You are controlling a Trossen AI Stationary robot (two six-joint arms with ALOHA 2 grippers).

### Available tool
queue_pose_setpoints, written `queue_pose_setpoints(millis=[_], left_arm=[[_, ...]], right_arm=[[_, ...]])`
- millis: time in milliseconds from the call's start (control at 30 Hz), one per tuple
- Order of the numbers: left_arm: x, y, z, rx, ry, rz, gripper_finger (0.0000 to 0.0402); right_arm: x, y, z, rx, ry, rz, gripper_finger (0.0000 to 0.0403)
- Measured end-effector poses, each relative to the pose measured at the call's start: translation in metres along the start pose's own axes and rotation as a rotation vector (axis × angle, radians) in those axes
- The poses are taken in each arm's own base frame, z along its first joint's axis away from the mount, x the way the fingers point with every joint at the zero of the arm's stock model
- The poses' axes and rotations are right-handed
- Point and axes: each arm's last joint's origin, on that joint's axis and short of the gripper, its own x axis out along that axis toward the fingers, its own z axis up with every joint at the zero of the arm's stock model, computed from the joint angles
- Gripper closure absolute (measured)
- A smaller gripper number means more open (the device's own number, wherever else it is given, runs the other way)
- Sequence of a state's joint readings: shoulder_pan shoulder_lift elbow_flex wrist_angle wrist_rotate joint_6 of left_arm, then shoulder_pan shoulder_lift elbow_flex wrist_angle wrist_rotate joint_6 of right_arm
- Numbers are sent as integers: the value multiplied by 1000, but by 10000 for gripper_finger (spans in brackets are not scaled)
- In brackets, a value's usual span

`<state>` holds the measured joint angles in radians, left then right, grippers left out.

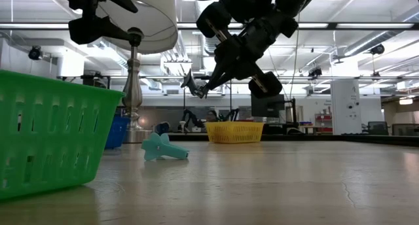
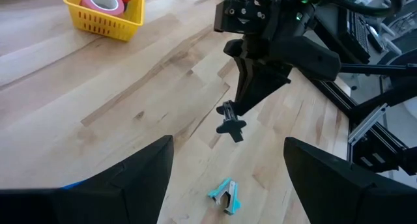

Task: Pick and place Stapler, Stapler remover, tape
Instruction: Put the black staple remover into the green bin

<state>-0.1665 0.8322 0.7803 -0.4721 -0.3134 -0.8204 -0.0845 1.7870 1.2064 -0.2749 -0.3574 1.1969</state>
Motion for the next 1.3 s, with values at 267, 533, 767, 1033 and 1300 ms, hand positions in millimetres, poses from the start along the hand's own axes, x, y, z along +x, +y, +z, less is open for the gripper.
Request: queue_pose_setpoints(millis=[267, 533, 767, 1033, 1300], left_arm=[[0, 0, 0, 1, 0, 0, 108], [0, 0, 0, 3, 0, 1, 108], [1, 1, -2, -9, 15, -3, 108], [11, 11, -20, -67, 129, -25, 108], [20, 8, -21, -95, 35, -150, 108]], right_arm=[[0, 0, 0, -1, -2, -1, 394], [0, 0, 0, -4, -3, 0, 394], [1, 3, -2, -24, -6, 17, 394], [-2, 32, -11, -130, -112, 87, 394], [-17, 74, -16, -318, -359, 89, 394]])
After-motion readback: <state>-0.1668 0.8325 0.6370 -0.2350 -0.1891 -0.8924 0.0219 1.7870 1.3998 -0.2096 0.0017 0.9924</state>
